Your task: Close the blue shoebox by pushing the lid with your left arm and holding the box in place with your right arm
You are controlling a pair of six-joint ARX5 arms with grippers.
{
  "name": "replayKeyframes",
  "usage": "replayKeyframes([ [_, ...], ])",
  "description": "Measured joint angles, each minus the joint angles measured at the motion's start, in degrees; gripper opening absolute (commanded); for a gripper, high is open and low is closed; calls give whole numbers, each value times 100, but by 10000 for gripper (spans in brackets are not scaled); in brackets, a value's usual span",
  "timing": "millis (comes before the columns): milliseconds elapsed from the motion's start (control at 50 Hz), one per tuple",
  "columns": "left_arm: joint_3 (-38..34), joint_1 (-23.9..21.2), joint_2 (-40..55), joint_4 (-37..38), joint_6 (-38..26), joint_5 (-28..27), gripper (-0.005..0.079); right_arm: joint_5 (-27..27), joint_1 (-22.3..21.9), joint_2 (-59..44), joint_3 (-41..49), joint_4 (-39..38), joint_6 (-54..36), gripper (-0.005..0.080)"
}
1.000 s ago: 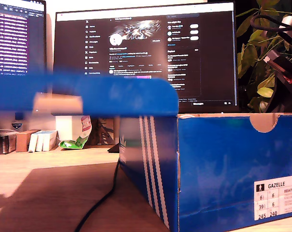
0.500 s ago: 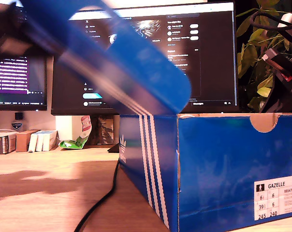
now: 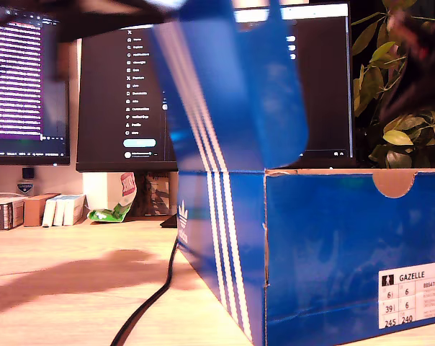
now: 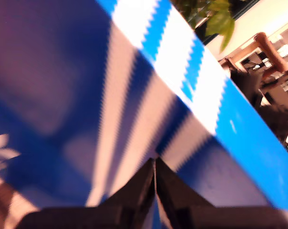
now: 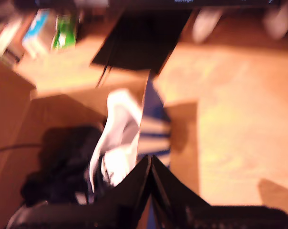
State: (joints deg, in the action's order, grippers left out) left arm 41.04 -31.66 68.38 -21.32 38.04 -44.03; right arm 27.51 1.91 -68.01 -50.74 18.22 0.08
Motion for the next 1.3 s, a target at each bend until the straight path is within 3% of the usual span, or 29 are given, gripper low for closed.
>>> replayKeyframes([
  [140,2,-358,122,-369,15,295,-19,44,4,0,-293,199,-20,-12],
  [320,2,-343,125,-249,-46,358,-19,393,4,0,-603,295,-11,-12],
  [460,17,-343,175,-686,-66,511,-19,516,4,0,-691,297,-4,-12],
  [860,813,-623,1121,-603,-103,188,-19,533,4,0,-691,284,2,-12],
  [880,813,-616,1121,-575,-310,186,-19,599,4,0,-691,282,4,-12],
  [1140,813,144,872,367,-754,149,-19,1508,11,0,-691,396,151,-12],
  [1300,813,586,533,1001,-1425,219,-19,1419,184,0,-691,1025,-264,-12],
])
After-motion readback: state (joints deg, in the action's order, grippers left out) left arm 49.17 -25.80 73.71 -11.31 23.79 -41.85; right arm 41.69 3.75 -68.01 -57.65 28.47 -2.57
